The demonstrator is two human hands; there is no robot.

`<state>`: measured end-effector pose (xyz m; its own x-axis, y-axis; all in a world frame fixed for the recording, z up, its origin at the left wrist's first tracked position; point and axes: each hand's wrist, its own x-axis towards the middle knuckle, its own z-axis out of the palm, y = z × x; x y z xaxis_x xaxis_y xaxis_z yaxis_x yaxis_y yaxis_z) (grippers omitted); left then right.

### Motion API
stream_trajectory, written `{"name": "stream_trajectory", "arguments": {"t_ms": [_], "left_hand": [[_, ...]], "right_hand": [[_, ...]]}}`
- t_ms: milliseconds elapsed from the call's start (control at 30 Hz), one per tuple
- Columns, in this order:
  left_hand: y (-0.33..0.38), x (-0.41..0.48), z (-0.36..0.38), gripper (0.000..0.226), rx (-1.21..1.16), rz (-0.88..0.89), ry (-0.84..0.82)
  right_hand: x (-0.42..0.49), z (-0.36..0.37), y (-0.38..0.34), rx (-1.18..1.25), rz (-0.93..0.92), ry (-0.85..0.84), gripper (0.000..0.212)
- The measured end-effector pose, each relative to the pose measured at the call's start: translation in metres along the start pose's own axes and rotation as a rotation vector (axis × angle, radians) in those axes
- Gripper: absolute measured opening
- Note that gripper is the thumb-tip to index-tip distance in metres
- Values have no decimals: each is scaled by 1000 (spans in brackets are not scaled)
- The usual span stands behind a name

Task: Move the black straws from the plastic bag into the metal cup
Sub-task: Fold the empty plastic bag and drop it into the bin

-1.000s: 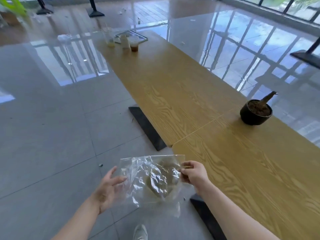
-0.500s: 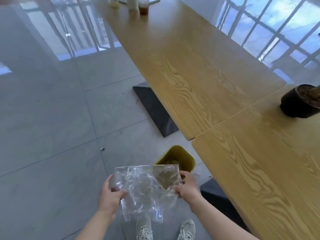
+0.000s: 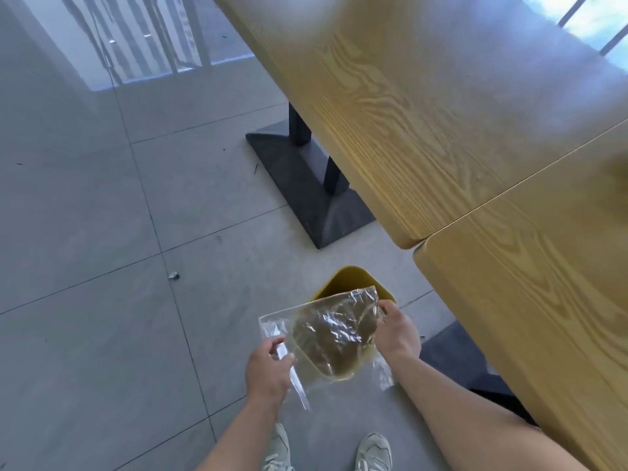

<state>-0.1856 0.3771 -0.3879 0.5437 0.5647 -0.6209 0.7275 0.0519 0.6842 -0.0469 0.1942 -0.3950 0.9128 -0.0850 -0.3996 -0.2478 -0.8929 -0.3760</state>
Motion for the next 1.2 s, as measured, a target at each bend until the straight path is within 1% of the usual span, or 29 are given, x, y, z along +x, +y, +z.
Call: {"name": "stream_trajectory", "arguments": {"t_ms": [100, 233, 367, 467, 533, 633, 667, 700, 733, 800, 867, 933, 1000, 1067, 1200], "left_hand": [[-3, 19, 29, 49, 50, -10, -89], [-9, 30, 74, 72, 26, -34, -310], [-12, 45, 113, 68, -41, -89, -430], [-16, 63, 133, 68, -49, -199, -485], [-23, 82, 141, 65, -49, -264, -473], [-30, 107, 144, 57, -8, -289, -377], [-33, 114, 142, 61, 68, -256, -345], [-35, 118, 141, 63, 205, -190, -330], [-36, 121, 140, 60, 400, -85, -315], [-35, 122, 143, 51, 799, 157, -256], [-29, 117, 147, 37, 1050, 273, -215], [-27, 111, 149, 31, 1228, 360, -224], [-28, 104, 149, 31, 1337, 452, -267], [-27, 99, 146, 30, 1344, 478, -276], [-23, 86, 128, 33, 1297, 512, -262]], "right_hand": [[27, 13, -2, -34, -22, 83, 47], [60, 36, -4, 13, 14, 163, 52], [78, 66, 7, 27, -51, 202, 52], [86, 90, 24, -27, -106, 198, 47], [91, 107, 36, -87, -137, 175, 48], [106, 127, 46, -208, -169, 79, 56], [111, 132, 47, -260, -183, 54, 55], [117, 135, 47, -307, -205, 52, 51], [121, 136, 47, -349, -230, 62, 45], [124, 136, 48, -421, -298, 112, 32], [121, 135, 49, -447, -370, 137, 25], [116, 134, 51, -478, -411, 78, 19], [112, 132, 51, -525, -408, -65, 19], [109, 129, 47, -540, -381, -190, 22], [92, 119, 36, -463, -317, -204, 28]]}}
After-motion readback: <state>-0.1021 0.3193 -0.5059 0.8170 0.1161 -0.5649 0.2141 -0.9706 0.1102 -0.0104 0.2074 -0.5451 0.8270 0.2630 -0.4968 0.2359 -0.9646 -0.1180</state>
